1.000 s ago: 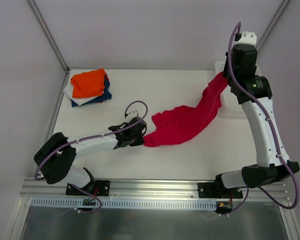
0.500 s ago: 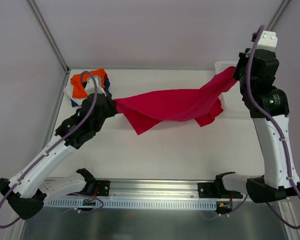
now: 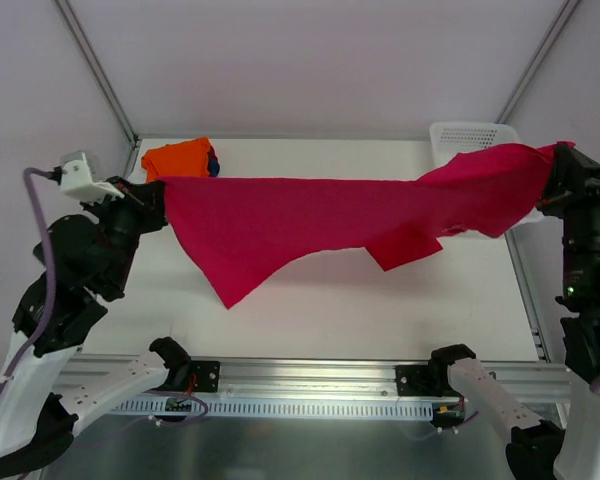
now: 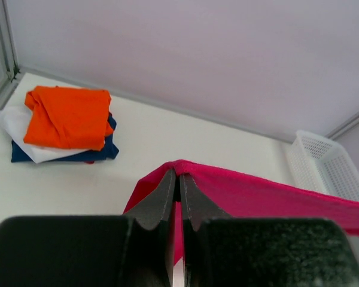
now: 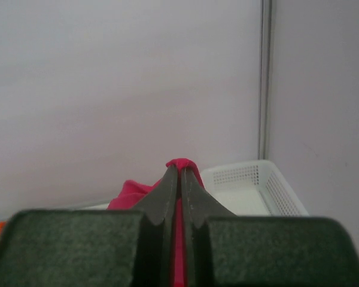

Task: Fold and stack the t-shirts
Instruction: Flatten the tshirt out

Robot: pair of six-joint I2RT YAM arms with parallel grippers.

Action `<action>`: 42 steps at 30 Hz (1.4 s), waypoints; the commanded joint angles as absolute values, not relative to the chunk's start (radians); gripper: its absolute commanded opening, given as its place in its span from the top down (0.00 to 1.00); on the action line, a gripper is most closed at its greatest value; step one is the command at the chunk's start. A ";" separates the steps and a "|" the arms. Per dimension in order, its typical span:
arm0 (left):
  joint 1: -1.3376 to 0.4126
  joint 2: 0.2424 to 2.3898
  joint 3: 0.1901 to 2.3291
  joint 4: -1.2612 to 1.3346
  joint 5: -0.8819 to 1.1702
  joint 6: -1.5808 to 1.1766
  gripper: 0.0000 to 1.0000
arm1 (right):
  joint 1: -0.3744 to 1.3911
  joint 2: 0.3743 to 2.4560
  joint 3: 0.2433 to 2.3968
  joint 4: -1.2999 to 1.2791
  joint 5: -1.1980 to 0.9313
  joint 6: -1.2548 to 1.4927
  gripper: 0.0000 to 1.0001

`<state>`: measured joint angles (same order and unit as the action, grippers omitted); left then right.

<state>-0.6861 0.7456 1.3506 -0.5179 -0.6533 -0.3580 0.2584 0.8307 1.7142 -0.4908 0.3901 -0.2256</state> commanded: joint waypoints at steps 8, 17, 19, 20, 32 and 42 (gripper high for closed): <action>-0.683 0.583 1.538 -0.472 -0.657 -0.213 1.00 | 0.249 0.631 1.712 -0.302 0.250 -0.236 1.00; -0.643 0.516 1.620 -0.459 -0.531 -0.206 1.00 | 0.249 0.505 1.701 -0.224 0.180 -0.178 1.00; -0.614 0.505 1.618 -0.457 -0.499 -0.230 1.00 | 0.250 0.489 1.703 -0.221 0.170 -0.161 1.00; -0.603 0.493 1.611 -0.454 -0.461 -0.241 1.00 | 0.249 0.485 1.701 -0.221 0.166 -0.152 1.00; -0.476 0.278 1.244 -0.417 -0.451 -0.357 1.00 | 0.241 0.391 1.378 -0.204 0.097 0.003 1.00; -0.477 0.213 1.005 -0.417 -0.520 -0.388 1.00 | 0.241 0.391 1.089 -0.167 0.061 0.083 1.00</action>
<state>-0.4831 0.2180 1.0534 -0.4644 -0.4732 -0.3611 0.2508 0.3954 1.1233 -0.2623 0.0811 0.0463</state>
